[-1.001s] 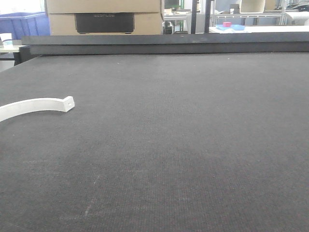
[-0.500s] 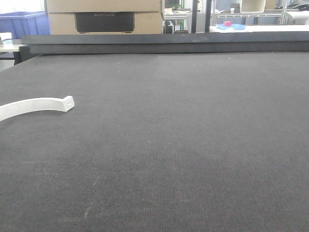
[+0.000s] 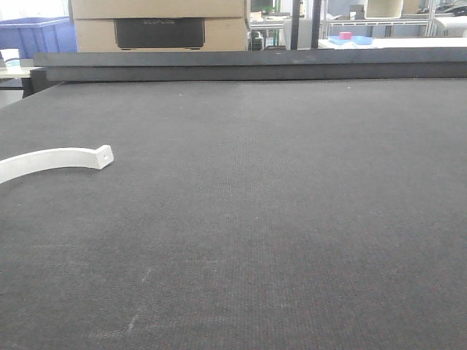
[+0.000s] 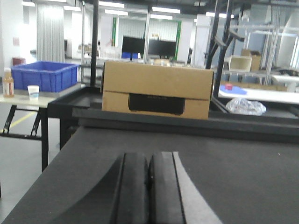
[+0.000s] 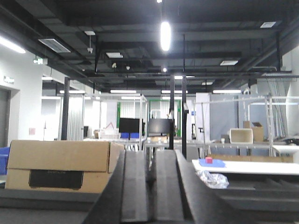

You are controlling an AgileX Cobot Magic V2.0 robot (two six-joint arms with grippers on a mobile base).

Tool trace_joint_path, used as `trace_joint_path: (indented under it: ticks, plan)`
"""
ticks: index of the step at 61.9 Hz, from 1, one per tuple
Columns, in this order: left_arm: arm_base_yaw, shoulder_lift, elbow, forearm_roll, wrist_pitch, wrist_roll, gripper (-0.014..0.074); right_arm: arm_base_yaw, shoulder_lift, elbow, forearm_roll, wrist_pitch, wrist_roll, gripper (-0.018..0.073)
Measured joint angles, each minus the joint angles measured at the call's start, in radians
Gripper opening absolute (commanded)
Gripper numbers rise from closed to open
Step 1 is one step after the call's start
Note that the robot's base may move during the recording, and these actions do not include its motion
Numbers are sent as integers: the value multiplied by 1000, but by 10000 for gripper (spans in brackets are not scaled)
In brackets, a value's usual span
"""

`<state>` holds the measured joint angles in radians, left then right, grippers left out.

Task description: Grab PVC pipe and place in blue bin

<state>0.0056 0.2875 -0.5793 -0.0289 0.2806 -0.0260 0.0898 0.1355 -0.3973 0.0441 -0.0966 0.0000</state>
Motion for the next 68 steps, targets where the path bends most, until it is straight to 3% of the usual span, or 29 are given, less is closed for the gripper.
trace_joint_path:
  ticks: [18,28,51,68]
  plan:
    - [0,315,-335,56,301,0,-111,0,274,-306,0,391,0,-167]
    - [0,478,-422,58,456,0,-111,0,443,-370,0,515,0,-167]
    - [0,752,-432,-17,527,0,-111,0,852,-392,8,870,0,-167]
    - [0,848,-422,-66,529,0,-111,0,1043,-392,19,930,0,-167]
